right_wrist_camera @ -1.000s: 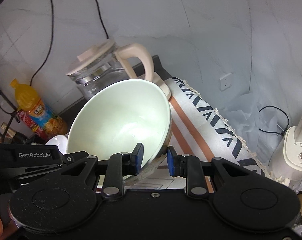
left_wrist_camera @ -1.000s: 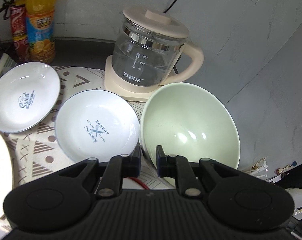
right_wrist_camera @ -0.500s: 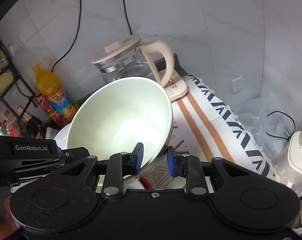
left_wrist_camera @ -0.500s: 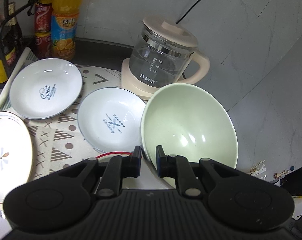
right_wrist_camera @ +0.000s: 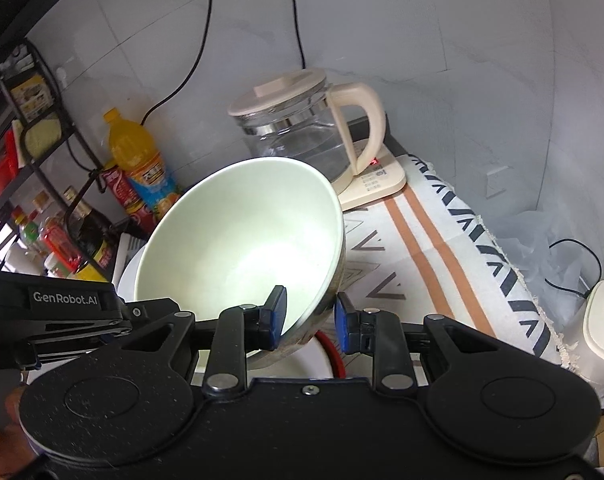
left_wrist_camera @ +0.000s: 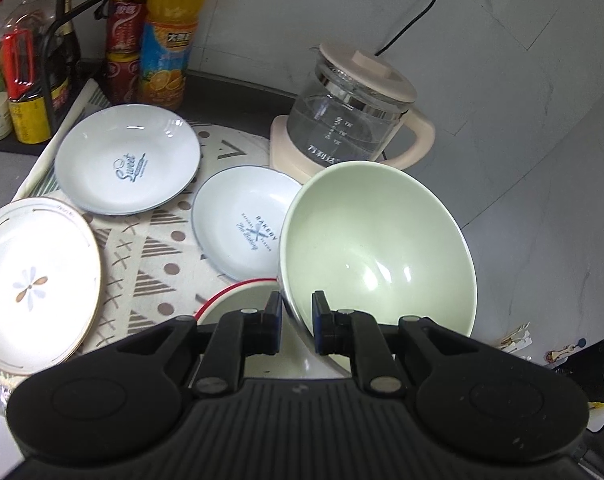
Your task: Organize plates and bowls
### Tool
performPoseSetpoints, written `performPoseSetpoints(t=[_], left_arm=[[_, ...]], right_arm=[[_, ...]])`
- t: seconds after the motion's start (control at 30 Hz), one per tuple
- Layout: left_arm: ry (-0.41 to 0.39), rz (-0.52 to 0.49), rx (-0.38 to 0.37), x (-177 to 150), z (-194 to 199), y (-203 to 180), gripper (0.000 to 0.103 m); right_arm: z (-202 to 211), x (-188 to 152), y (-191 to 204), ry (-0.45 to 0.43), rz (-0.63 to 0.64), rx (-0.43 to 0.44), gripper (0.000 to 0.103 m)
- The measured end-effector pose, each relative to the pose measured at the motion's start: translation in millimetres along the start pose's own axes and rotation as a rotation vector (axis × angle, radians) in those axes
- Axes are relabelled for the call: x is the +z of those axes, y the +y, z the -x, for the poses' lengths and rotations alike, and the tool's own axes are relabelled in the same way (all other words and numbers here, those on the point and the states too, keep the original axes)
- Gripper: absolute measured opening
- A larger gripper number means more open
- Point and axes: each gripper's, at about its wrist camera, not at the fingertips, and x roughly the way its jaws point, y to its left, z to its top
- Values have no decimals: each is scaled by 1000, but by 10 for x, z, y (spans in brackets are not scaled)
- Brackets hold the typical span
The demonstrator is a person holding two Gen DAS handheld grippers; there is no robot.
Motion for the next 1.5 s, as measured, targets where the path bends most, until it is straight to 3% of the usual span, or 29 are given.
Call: performPoseSetpoints(t=[0.63, 1.2, 1.5], left_arm=[[104, 80, 32, -377, -9, 315, 14], [216, 127, 75, -562, -180, 398, 15], [231, 138, 81, -542, -210, 438, 17]], right_arm=[[-4, -251, 142, 94, 87, 21, 26], [-116, -380, 100, 186, 88, 13, 26], [-193, -396, 91, 213, 80, 24, 26]])
